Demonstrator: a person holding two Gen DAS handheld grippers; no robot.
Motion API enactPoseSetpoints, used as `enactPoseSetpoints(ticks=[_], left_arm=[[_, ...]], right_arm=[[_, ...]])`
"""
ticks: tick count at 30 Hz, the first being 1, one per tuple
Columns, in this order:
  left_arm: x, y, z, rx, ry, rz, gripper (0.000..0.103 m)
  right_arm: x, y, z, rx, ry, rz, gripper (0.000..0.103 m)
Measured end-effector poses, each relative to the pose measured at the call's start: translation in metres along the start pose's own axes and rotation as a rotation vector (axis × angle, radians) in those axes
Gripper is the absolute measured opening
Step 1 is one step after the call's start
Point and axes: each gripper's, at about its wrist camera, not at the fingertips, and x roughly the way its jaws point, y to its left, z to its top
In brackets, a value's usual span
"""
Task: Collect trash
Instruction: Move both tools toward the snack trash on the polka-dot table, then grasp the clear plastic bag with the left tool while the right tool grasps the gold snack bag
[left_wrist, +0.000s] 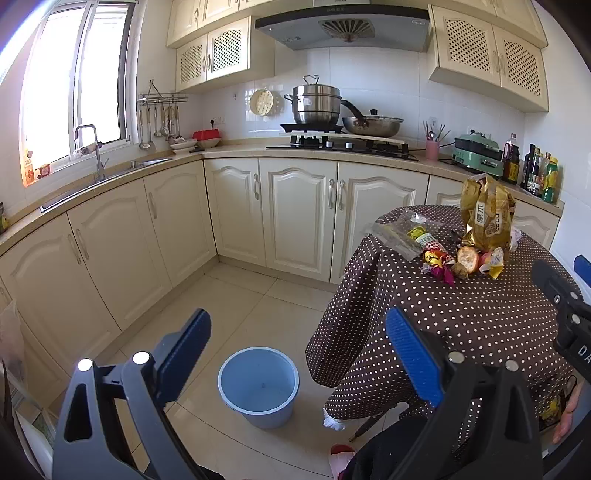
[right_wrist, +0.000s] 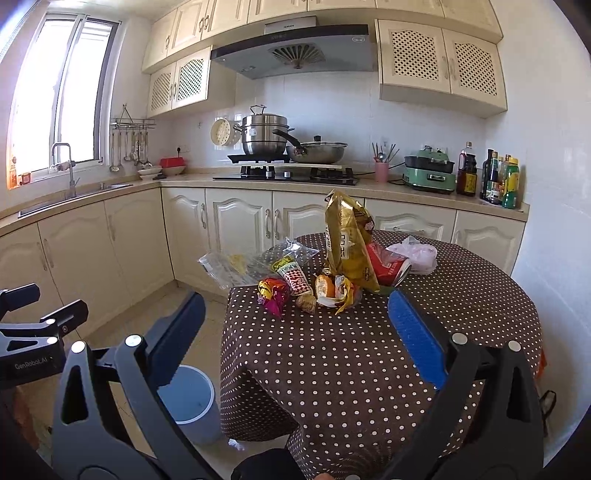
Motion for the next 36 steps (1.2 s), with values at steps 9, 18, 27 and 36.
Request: enactPoseSetpoints(ticks=[9, 18, 27, 36], left_arm=[[0.004, 0.009, 0.001, -0.002, 0.002, -0.002, 0.094], [0.027, -0.005, 0.012, 0.010, 0.031, -0.039, 0.094], [0.088, -0.055, 0.031, 0.032, 0.138, -0.136, 0.094], [0.160, -0.078, 0.061, -0.058, 0.218, -0.276, 0.094]], right_arm=[[0.004, 0.016, 0.004, -0.024, 0.001, 0.007, 0.097], [0.015, -0.007, 0.011, 0.000, -0.003, -0.063, 0.097], [0.053, -0.075, 0.014, 0.098, 0.044, -0.173, 0.097], [0.108, -0.095, 0.033, 0.127, 0.102, -0.087, 0.097]])
